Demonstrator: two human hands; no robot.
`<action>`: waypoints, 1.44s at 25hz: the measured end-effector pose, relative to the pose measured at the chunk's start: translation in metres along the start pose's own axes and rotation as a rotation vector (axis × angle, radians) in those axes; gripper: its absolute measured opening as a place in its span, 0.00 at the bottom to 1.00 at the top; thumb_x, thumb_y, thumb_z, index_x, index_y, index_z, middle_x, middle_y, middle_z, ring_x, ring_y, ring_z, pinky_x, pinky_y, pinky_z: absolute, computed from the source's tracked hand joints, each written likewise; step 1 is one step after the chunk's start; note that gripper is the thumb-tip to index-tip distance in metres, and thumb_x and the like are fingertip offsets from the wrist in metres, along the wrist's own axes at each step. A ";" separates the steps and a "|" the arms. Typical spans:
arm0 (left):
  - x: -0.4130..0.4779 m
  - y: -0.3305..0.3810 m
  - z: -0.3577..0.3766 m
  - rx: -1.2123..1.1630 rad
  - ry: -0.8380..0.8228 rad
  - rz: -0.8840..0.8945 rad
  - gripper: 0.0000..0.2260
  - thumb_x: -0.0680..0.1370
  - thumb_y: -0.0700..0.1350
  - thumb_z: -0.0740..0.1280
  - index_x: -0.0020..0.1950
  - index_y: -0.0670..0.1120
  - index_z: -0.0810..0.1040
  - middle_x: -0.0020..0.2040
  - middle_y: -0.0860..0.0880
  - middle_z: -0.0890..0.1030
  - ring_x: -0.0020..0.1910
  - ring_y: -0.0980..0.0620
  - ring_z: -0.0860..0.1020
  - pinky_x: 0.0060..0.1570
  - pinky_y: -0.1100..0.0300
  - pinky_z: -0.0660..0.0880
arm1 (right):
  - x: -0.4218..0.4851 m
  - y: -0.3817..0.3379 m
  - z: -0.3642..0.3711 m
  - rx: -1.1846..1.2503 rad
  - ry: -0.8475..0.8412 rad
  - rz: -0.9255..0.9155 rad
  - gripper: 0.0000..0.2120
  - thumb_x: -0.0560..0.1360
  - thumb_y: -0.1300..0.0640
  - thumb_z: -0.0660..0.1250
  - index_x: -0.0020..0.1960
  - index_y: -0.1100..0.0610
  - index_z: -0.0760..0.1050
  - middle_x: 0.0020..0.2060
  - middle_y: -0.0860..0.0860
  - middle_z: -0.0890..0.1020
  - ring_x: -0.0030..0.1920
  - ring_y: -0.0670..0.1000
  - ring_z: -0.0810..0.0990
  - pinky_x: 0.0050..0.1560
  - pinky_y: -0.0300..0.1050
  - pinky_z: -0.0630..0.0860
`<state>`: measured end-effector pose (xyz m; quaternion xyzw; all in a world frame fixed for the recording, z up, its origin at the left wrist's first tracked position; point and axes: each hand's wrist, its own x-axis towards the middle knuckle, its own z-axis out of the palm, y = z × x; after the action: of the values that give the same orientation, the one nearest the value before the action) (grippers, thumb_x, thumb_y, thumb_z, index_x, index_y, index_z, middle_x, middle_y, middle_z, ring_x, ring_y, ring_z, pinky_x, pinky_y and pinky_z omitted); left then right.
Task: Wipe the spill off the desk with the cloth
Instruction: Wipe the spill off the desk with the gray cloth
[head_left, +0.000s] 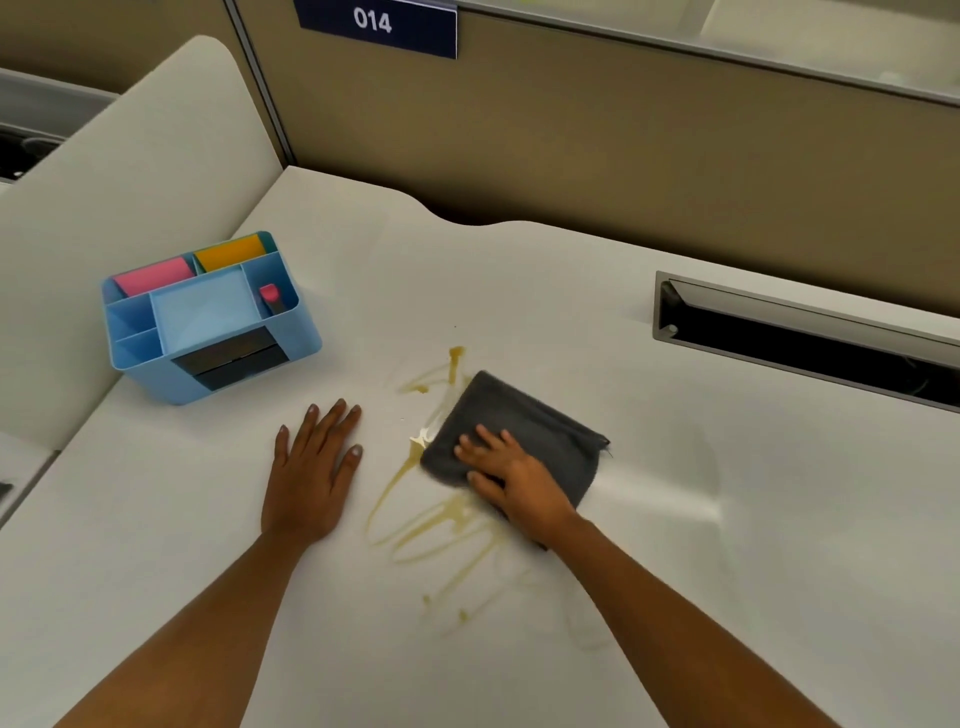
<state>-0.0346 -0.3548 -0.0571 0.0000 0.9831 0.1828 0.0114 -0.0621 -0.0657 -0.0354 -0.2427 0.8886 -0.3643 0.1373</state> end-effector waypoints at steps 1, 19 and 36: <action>0.000 0.000 0.000 0.001 0.004 -0.001 0.24 0.81 0.58 0.45 0.77 0.58 0.49 0.79 0.55 0.54 0.78 0.53 0.47 0.76 0.45 0.45 | -0.017 0.004 -0.001 -0.004 -0.049 -0.052 0.18 0.79 0.53 0.61 0.69 0.52 0.69 0.69 0.45 0.70 0.74 0.42 0.56 0.74 0.37 0.45; -0.001 0.002 -0.001 0.002 0.019 -0.003 0.25 0.81 0.58 0.44 0.78 0.57 0.51 0.78 0.54 0.55 0.78 0.53 0.47 0.76 0.46 0.45 | -0.005 0.008 -0.003 -0.041 -0.091 -0.086 0.18 0.79 0.51 0.60 0.69 0.49 0.69 0.69 0.41 0.69 0.74 0.39 0.56 0.74 0.35 0.45; 0.000 0.002 0.000 -0.011 0.040 -0.004 0.23 0.82 0.54 0.45 0.78 0.57 0.51 0.78 0.56 0.55 0.78 0.54 0.46 0.76 0.47 0.44 | 0.136 -0.027 0.005 0.005 0.307 0.324 0.18 0.80 0.53 0.57 0.70 0.52 0.68 0.73 0.51 0.65 0.76 0.52 0.54 0.74 0.46 0.51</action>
<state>-0.0344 -0.3526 -0.0560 -0.0056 0.9821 0.1879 -0.0080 -0.1661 -0.1574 -0.0283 -0.0384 0.9255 -0.3722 0.0577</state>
